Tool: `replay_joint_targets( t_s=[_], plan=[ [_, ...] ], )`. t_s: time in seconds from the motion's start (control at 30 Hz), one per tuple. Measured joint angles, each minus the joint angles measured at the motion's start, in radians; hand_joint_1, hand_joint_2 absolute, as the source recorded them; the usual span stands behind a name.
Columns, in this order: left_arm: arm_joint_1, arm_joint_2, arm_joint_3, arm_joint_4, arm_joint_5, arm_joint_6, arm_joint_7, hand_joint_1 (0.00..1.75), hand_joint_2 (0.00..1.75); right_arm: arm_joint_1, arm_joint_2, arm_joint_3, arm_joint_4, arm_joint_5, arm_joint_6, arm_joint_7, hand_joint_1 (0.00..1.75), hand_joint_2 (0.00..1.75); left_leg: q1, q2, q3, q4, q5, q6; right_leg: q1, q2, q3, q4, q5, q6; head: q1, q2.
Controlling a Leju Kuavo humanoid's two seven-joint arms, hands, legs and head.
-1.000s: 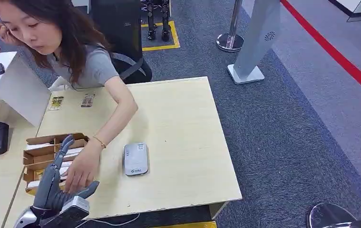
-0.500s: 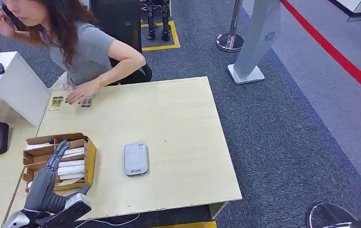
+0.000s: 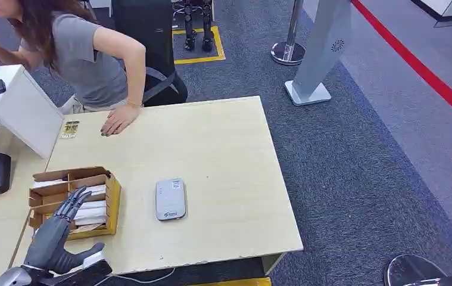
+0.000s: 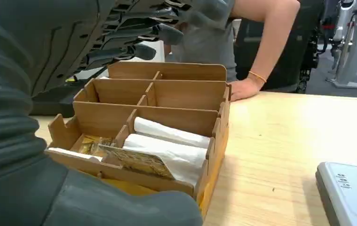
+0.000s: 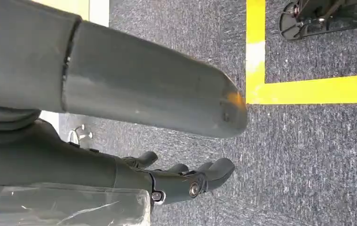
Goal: Pass the card to the sensor for recognition and then transmit it.
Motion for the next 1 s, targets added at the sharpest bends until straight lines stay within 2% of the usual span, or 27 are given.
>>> replay_joint_targets(
  t_s=[0.27,0.6,0.83,1.0],
  plan=[
    [-0.011,0.026,-0.024,0.011,-0.041,0.001,0.005,0.00,1.75,-0.001,0.000,0.000,0.000,0.002,0.000,-0.002,0.00,0.00,0.000,0.000,0.000,0.000,0.000,0.000,0.000,0.000,0.000,0.000,0.000,0.000,0.000,0.000],
    [-0.036,0.087,-0.056,0.013,-0.149,0.000,0.056,0.00,1.75,-0.001,0.000,0.000,0.000,0.000,0.000,0.000,0.00,0.00,0.000,0.000,0.000,0.000,0.000,0.000,0.000,0.000,0.000,0.000,0.000,0.000,0.000,0.000],
    [-0.033,0.097,-0.084,-0.002,-0.285,0.086,0.094,0.00,1.75,-0.001,0.000,-0.001,0.000,-0.001,0.000,0.002,0.00,0.00,0.000,0.000,0.000,0.000,0.000,0.000,0.000,0.000,0.000,0.000,0.000,0.000,0.000,0.000],
    [-0.036,0.097,-0.101,-0.024,-0.271,0.087,0.078,0.00,1.75,-0.001,0.000,0.001,0.000,0.020,0.000,0.005,0.00,0.00,0.000,0.000,0.000,0.000,0.000,0.000,0.000,0.000,0.000,0.000,0.000,0.000,0.000,0.000]
  ],
)
